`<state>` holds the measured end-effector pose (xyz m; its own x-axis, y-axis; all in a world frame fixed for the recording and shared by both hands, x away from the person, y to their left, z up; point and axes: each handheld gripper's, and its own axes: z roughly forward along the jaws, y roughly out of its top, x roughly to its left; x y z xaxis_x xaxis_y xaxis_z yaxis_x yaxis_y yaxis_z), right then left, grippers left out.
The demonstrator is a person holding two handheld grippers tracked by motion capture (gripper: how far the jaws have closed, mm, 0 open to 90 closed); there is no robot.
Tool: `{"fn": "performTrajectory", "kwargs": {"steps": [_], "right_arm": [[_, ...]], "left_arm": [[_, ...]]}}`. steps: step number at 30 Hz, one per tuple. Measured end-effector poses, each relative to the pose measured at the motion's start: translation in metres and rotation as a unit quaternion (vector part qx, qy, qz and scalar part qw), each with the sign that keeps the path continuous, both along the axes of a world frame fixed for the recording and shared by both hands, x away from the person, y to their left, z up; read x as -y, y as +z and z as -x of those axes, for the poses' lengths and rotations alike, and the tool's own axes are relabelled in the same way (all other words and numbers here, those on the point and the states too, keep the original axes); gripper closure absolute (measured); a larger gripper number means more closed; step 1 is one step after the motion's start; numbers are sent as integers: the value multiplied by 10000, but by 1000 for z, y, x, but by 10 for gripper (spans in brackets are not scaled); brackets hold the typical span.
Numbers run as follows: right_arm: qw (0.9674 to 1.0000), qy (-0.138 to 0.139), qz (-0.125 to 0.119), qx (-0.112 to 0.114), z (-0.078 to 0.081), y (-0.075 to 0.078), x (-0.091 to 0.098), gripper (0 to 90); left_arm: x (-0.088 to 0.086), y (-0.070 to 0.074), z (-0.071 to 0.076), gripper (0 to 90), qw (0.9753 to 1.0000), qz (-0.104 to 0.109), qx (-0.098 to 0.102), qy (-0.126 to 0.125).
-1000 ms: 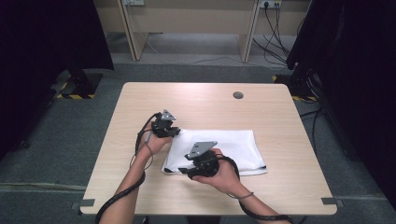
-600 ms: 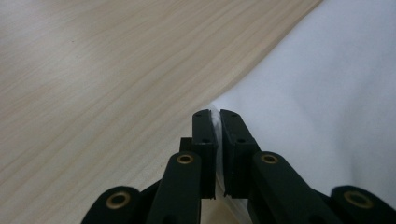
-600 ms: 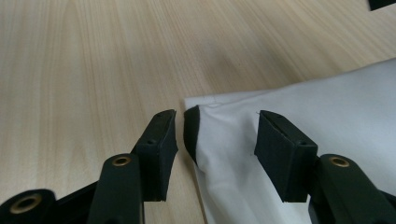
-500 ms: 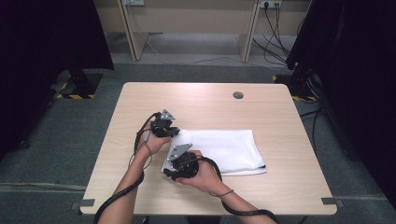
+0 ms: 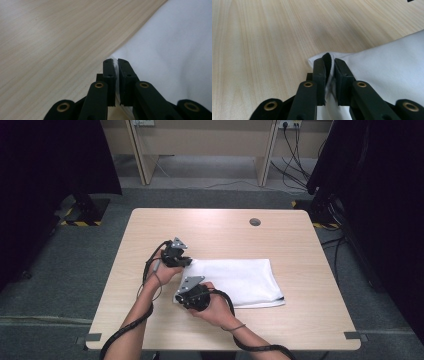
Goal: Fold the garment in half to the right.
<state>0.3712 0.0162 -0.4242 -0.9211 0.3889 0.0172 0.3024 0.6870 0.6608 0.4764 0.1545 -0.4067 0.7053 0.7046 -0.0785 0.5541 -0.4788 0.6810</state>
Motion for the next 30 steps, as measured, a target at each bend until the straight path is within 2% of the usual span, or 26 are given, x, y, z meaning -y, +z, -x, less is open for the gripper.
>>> {"fn": "performTrajectory", "kwargs": {"steps": [2,6,16,25,30], "right_arm": [[9999,-122,-34,-71,1,1,-1,828],[9997,-169,-179,-75,0,5,-2,834],[9992,-126,-386,25,3,22,-10,837],[9988,-132,-472,69,4,29,-14,838],[9985,-149,-514,97,3,32,-14,839]], "left_arm": [[0,1,0,849,10000,-1,16,0],[-1,5,-1,849,10000,-15,41,-1],[-9,18,0,848,9999,-75,129,53],[-12,25,0,848,9998,-94,139,45],[-11,34,-2,848,9997,-147,188,21]]}}
